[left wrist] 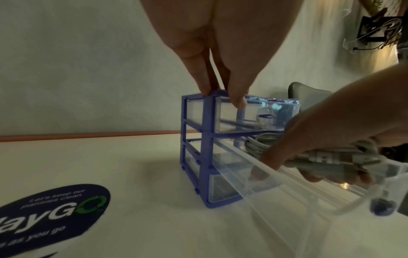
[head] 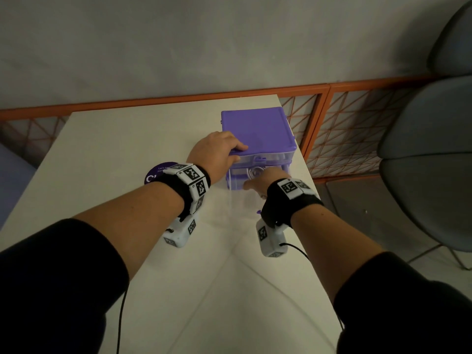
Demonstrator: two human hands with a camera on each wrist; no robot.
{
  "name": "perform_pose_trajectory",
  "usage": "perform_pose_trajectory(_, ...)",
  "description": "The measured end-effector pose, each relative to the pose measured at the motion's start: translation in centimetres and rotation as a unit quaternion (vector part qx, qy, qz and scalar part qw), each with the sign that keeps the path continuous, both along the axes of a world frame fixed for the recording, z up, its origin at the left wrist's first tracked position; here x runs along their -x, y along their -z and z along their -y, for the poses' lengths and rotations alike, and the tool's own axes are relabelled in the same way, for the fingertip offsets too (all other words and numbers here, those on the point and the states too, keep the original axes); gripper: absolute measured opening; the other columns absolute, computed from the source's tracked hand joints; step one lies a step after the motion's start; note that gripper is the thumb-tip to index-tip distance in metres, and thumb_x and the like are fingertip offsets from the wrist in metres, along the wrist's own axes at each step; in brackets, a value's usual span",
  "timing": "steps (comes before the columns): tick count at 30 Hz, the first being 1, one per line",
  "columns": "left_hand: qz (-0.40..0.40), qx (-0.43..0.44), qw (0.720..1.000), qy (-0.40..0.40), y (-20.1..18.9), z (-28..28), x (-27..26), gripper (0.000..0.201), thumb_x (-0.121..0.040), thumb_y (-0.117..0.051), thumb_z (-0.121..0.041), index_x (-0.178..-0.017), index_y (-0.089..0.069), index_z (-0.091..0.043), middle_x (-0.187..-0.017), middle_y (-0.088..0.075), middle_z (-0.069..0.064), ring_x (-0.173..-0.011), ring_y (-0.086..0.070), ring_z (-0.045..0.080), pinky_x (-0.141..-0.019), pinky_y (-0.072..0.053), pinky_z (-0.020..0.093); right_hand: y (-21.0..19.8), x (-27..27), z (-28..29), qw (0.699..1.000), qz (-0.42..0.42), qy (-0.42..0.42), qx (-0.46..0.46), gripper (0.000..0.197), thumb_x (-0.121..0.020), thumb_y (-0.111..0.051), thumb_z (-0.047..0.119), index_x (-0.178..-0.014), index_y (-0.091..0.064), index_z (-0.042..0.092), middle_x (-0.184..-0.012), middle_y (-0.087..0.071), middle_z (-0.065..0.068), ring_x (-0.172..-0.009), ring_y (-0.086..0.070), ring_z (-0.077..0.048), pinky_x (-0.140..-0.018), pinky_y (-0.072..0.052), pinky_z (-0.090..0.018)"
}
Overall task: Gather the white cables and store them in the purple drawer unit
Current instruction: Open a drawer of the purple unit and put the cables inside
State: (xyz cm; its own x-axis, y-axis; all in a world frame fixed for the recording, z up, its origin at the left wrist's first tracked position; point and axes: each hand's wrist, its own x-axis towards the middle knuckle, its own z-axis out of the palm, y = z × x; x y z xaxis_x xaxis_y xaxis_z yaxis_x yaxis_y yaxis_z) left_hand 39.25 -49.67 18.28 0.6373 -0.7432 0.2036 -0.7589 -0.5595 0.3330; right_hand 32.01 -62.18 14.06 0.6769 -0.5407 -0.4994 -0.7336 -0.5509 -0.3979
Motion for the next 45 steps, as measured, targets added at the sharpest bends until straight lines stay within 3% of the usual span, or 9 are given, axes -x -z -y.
perform_pose_trajectory(4,0.004,-0.003,1.000,-0.002,0.0,0.1,0.0,0.030,-0.088,-0.062,-0.023,-0.118,-0.065,-0.022,-0.118,-0.064,-0.001,-0.109,-0.055,0.019,-0.087,-0.034,0.020,0.4,0.7,-0.6,0.995,0.039,0.089,-0.022,0.111,-0.065,-0.079,0.040,-0.143,-0.013,-0.003,-0.112,-0.061,-0.009,-0.107,-0.061,-0.031,-0.081,-0.050,-0.036)
perform_pose_trajectory(11,-0.001,-0.001,1.000,0.009,0.0,0.0,-0.1,0.029,-0.087,-0.062,-0.022,-0.116,-0.066,-0.023,-0.117,-0.065,-0.002,-0.109,-0.056,0.018,-0.088,-0.037,0.022,1.1,2.0,-2.8,0.994,0.071,0.074,0.045,0.100,-0.082,-0.066,0.040,-0.146,-0.003,-0.004,-0.154,-0.008,-0.016,-0.129,-0.044,-0.028,-0.094,-0.047,-0.038)
perform_pose_trajectory(18,0.003,-0.004,1.000,0.014,0.1,0.0,-0.5,0.028,-0.086,-0.063,-0.021,-0.114,-0.066,-0.023,-0.115,-0.066,-0.003,-0.107,-0.056,0.019,-0.086,-0.035,0.021,1.1,0.7,-1.8,0.990,0.093,0.098,0.048,0.083,-0.084,-0.062,0.045,-0.143,-0.022,0.004,-0.138,-0.028,-0.013,-0.090,-0.045,-0.022,-0.074,-0.037,-0.032)
perform_pose_trajectory(22,0.009,-0.002,1.000,0.015,0.0,0.0,-0.6,0.029,-0.086,-0.063,-0.022,-0.115,-0.066,-0.023,-0.115,-0.066,-0.002,-0.105,-0.056,0.019,-0.085,-0.035,0.020,2.0,0.8,-2.1,0.966,0.218,0.141,-0.007,0.097,-0.071,-0.071,0.053,-0.139,-0.026,0.001,-0.135,-0.026,-0.012,-0.101,-0.055,-0.028,-0.084,-0.050,-0.037)
perform_pose_trajectory(25,0.014,0.002,1.000,0.013,0.0,0.0,-0.5,0.029,-0.086,-0.063,-0.023,-0.115,-0.067,-0.023,-0.114,-0.066,-0.001,-0.105,-0.056,0.019,-0.084,-0.035,0.020,1.6,1.1,-2.3,0.949,0.255,0.178,-0.044,0.085,-0.078,-0.055,0.054,-0.135,-0.029,-0.003,-0.134,-0.028,-0.014,-0.109,-0.052,-0.036,-0.090,-0.051,-0.047)
perform_pose_trajectory(30,0.008,0.010,1.000,0.005,0.2,0.0,-0.5,0.030,-0.086,-0.064,-0.023,-0.116,-0.067,-0.023,-0.115,-0.066,-0.002,-0.106,-0.056,0.019,-0.083,-0.034,0.019,0.9,1.8,-2.4,0.982,0.168,0.060,0.053,0.043,-0.092,-0.041,0.017,-0.129,-0.043,-0.006,-0.137,-0.036,-0.027,-0.124,-0.040,-0.041,-0.096,-0.042,-0.047)
perform_pose_trajectory(36,0.004,0.018,1.000,0.005,0.3,0.0,-0.4,0.030,-0.086,-0.064,-0.023,-0.116,-0.066,-0.023,-0.116,-0.065,-0.002,-0.108,-0.055,0.018,-0.086,-0.035,0.019,0.7,1.7,-1.9,0.970,0.071,-0.008,0.234,0.044,-0.091,-0.043,0.032,-0.128,-0.052,0.009,-0.139,-0.036,-0.014,-0.126,-0.036,-0.032,-0.095,-0.041,-0.039)
perform_pose_trajectory(41,-0.003,0.024,1.000,0.004,0.4,-0.1,-0.4,0.030,-0.086,-0.064,-0.022,-0.117,-0.066,-0.023,-0.116,-0.066,-0.001,-0.108,-0.055,0.019,-0.087,-0.036,0.021,1.7,1.4,-0.7,0.983,0.151,0.069,0.078,0.037,-0.090,-0.053,0.034,-0.117,-0.059,0.008,-0.125,-0.055,-0.015,-0.107,-0.058,-0.032,-0.088,-0.049,-0.040)
perform_pose_trajectory(45,-0.005,0.030,1.000,0.000,0.4,-0.1,-0.3,0.030,-0.086,-0.064,-0.021,-0.116,-0.067,-0.023,-0.116,-0.066,-0.001,-0.109,-0.056,0.019,-0.089,-0.037,0.022,1.9,2.8,-1.0,0.943,0.310,0.119,0.016,0.061,-0.072,-0.071,0.051,-0.112,-0.053,0.009,-0.111,-0.061,-0.012,-0.092,-0.063,-0.028,-0.078,-0.056,-0.043)
